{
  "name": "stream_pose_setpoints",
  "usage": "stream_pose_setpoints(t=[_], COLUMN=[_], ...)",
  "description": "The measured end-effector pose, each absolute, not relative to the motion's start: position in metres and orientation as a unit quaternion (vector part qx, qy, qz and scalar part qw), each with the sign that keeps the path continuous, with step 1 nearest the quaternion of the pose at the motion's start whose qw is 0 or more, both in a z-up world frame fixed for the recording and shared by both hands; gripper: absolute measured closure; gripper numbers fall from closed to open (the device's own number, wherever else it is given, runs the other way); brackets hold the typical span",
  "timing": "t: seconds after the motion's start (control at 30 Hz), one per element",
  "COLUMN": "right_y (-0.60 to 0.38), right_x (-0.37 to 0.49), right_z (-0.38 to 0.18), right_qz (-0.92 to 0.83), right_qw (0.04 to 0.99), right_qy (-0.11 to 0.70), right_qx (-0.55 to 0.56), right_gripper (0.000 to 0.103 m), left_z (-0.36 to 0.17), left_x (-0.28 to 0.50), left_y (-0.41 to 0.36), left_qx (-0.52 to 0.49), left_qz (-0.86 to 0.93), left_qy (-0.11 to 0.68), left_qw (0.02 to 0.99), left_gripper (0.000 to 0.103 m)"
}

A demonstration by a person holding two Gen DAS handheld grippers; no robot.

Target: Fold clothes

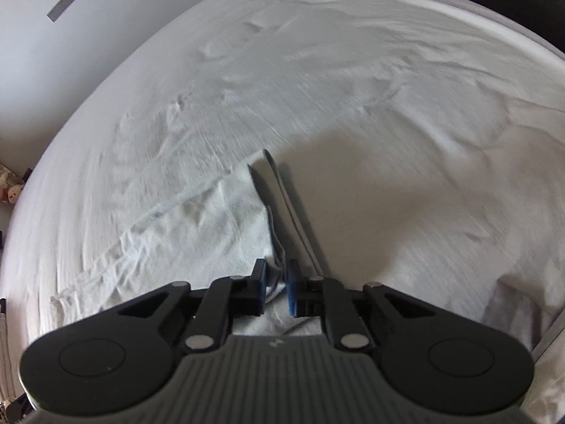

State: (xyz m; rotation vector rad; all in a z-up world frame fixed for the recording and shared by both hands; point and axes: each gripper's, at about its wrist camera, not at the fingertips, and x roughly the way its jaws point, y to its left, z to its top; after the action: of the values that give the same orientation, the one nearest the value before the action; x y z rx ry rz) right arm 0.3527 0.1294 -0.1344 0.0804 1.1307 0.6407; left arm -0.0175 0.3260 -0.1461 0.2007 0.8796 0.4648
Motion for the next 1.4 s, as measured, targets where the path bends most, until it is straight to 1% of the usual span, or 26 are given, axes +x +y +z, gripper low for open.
stream_pose_setpoints(t=[0.17, 0.27, 0.3, 0.33, 0.4, 0.47, 0.5, 0.53, 0.6, 0.8, 0.87, 0.9, 0.93, 1.03, 1.2, 1.27, 1.3, 1.33, 1.37, 1.4], right_y=[0.130, 0.127, 0.123, 0.118, 0.106, 0.095, 0.093, 0.091, 0.087, 0.080, 0.083, 0.083, 0.084, 0.083, 0.082, 0.083, 0.084, 0.083, 0.083, 0.081], right_x=[0.352, 0.351, 0.349, 0.347, 0.343, 0.338, 0.336, 0.334, 0.329, 0.317, 0.316, 0.316, 0.317, 0.321, 0.326, 0.328, 0.328, 0.328, 0.328, 0.328], right_z=[-0.143, -0.137, -0.134, -0.132, -0.129, -0.129, -0.130, -0.131, -0.133, -0.136, -0.137, -0.138, -0.140, -0.152, -0.167, -0.172, -0.175, -0.177, -0.179, -0.180], right_qz=[0.290, 0.294, 0.294, 0.295, 0.294, 0.292, 0.292, 0.292, 0.292, 0.295, 0.297, 0.294, 0.291, 0.279, 0.286, 0.287, 0.285, 0.283, 0.283, 0.284], right_qw=[0.799, 0.802, 0.804, 0.806, 0.808, 0.808, 0.807, 0.806, 0.804, 0.799, 0.798, 0.801, 0.802, 0.798, 0.791, 0.788, 0.788, 0.789, 0.789, 0.788], right_qy=[0.525, 0.519, 0.515, 0.512, 0.509, 0.507, 0.508, 0.508, 0.509, 0.512, 0.511, 0.508, 0.506, 0.510, 0.502, 0.499, 0.496, 0.493, 0.490, 0.486], right_qx=[0.038, 0.029, 0.028, 0.032, 0.049, 0.069, 0.075, 0.081, 0.092, 0.112, 0.115, 0.120, 0.127, 0.158, 0.202, 0.221, 0.227, 0.234, 0.241, 0.248], right_gripper=[0.090, 0.086, 0.083, 0.078, 0.073, 0.065, 0.058, 0.056, 0.055, 0.055, 0.055, 0.051, 0.045, 0.043, 0.044, 0.048, 0.057, 0.061, 0.063, 0.068], left_z=[-0.143, -0.133, -0.129, -0.124, -0.114, -0.104, -0.099, -0.097, -0.092, -0.095, -0.104, -0.108, -0.113, -0.127, -0.143, -0.146, -0.147, -0.147, -0.148, -0.149], left_x=[-0.025, -0.035, -0.038, -0.043, -0.048, -0.050, -0.051, -0.048, -0.040, -0.013, -0.003, 0.003, 0.008, 0.015, 0.023, 0.031, 0.035, 0.038, 0.040, 0.041], left_y=[0.324, 0.336, 0.342, 0.348, 0.360, 0.371, 0.376, 0.385, 0.403, 0.443, 0.457, 0.464, 0.471, 0.483, 0.493, 0.495, 0.495, 0.496, 0.498, 0.501], left_qx=[0.099, 0.060, 0.039, 0.020, -0.011, -0.042, -0.057, -0.074, -0.109, -0.165, -0.195, -0.210, -0.225, -0.274, -0.319, -0.326, -0.324, -0.326, -0.333, -0.343], left_qz=[0.203, 0.180, 0.174, 0.172, 0.167, 0.168, 0.171, 0.177, 0.188, 0.213, 0.209, 0.207, 0.205, 0.202, 0.201, 0.205, 0.208, 0.212, 0.214, 0.216], left_qy=[0.419, 0.426, 0.426, 0.421, 0.407, 0.388, 0.378, 0.374, 0.367, 0.383, 0.391, 0.395, 0.399, 0.402, 0.373, 0.364, 0.360, 0.356, 0.351, 0.343], left_qw=[0.879, 0.884, 0.887, 0.890, 0.898, 0.905, 0.908, 0.907, 0.904, 0.883, 0.875, 0.870, 0.865, 0.850, 0.848, 0.848, 0.850, 0.850, 0.849, 0.847], left_gripper=[0.085, 0.075, 0.071, 0.069, 0.064, 0.055, 0.050, 0.049, 0.049, 0.050, 0.050, 0.050, 0.050, 0.050, 0.050, 0.056, 0.065, 0.073, 0.078, 0.089])
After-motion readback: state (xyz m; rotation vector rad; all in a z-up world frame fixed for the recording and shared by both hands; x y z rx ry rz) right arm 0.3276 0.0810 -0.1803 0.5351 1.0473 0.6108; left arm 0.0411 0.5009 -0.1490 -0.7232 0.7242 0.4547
